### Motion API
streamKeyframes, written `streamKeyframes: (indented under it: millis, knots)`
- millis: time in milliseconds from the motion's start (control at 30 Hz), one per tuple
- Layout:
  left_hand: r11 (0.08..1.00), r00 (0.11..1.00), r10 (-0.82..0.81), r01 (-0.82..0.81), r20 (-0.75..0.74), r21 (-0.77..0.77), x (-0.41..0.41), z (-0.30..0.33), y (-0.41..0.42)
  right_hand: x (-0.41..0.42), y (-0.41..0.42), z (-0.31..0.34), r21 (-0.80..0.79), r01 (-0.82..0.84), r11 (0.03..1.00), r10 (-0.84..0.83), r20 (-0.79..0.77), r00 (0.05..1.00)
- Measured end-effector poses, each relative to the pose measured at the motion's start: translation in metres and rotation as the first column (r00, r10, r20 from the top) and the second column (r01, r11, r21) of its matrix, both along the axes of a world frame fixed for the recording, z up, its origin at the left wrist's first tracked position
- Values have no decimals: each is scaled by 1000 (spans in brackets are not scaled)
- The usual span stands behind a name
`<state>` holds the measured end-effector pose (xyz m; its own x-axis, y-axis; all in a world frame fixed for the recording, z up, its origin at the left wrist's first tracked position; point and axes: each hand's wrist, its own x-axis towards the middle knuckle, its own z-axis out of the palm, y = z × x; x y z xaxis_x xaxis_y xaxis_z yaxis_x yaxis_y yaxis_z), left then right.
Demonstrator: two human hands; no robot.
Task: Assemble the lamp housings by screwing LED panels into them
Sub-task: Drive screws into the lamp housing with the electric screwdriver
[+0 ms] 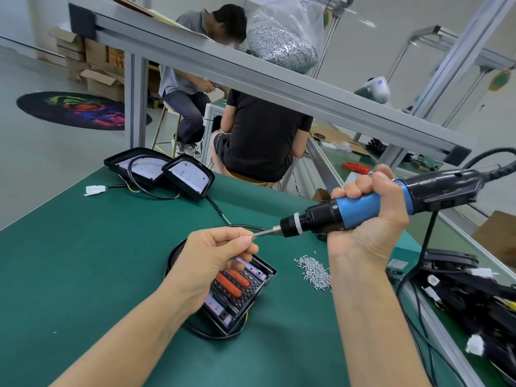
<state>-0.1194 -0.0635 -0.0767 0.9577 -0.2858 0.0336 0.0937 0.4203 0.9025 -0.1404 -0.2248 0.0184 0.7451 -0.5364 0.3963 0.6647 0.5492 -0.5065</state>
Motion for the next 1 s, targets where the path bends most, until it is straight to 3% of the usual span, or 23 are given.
streamKeyframes:
  millis: [1000]
  knots:
    - [993,999,38,-41,-38,-107,-1,-6,-5,-1,1,-7,-57,-4,998,3,-13,1000]
